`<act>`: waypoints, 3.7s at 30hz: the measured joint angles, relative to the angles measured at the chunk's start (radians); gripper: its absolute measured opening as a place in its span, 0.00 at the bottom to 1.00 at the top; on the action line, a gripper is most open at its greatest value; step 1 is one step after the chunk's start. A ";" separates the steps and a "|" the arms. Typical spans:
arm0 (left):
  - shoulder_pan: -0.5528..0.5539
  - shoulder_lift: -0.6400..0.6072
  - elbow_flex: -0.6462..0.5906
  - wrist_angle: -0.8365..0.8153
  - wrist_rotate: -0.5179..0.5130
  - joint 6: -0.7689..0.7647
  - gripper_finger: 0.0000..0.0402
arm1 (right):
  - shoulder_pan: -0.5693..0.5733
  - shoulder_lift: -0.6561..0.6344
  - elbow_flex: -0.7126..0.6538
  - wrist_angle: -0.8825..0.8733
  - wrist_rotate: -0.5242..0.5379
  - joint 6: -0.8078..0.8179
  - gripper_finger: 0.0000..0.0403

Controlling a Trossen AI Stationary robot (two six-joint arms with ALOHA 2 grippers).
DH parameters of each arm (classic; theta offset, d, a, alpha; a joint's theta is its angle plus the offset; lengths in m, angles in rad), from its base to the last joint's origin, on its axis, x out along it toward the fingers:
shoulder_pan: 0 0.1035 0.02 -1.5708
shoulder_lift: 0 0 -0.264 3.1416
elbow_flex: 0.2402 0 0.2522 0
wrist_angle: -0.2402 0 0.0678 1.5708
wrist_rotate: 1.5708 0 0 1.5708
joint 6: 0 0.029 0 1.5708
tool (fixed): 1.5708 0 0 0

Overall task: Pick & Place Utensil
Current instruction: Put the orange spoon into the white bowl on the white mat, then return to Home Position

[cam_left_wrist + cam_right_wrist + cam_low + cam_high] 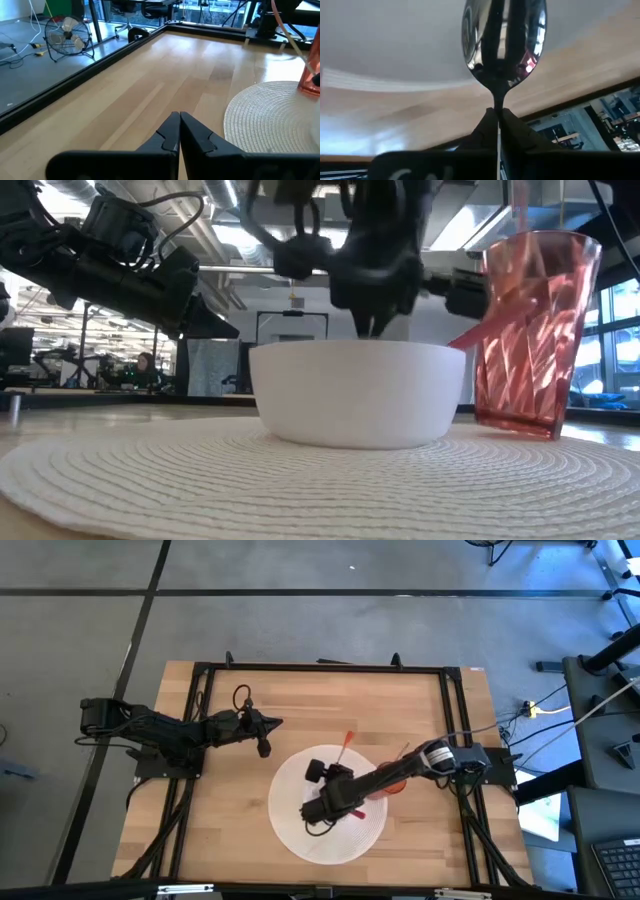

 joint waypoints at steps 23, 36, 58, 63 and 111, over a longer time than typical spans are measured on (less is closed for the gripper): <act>0.000 0.000 0.000 0.008 0.000 0.000 0.01 | 0.023 0.000 -0.046 0.239 -0.084 -0.250 0.05; 0.000 0.000 0.000 0.008 0.006 0.000 0.01 | 0.012 0.003 0.012 0.235 -0.087 -0.240 0.23; 0.000 0.002 -0.002 0.003 0.008 0.037 0.01 | -0.298 -0.566 0.264 0.379 -0.617 0.355 0.02; 0.000 0.002 -0.002 0.008 0.014 0.044 0.01 | -0.346 -0.724 0.120 0.424 -0.702 0.503 0.01; -0.026 -1.214 -0.001 -0.913 0.101 0.150 0.01 | -0.816 -1.895 -1.868 1.953 -1.323 0.999 0.01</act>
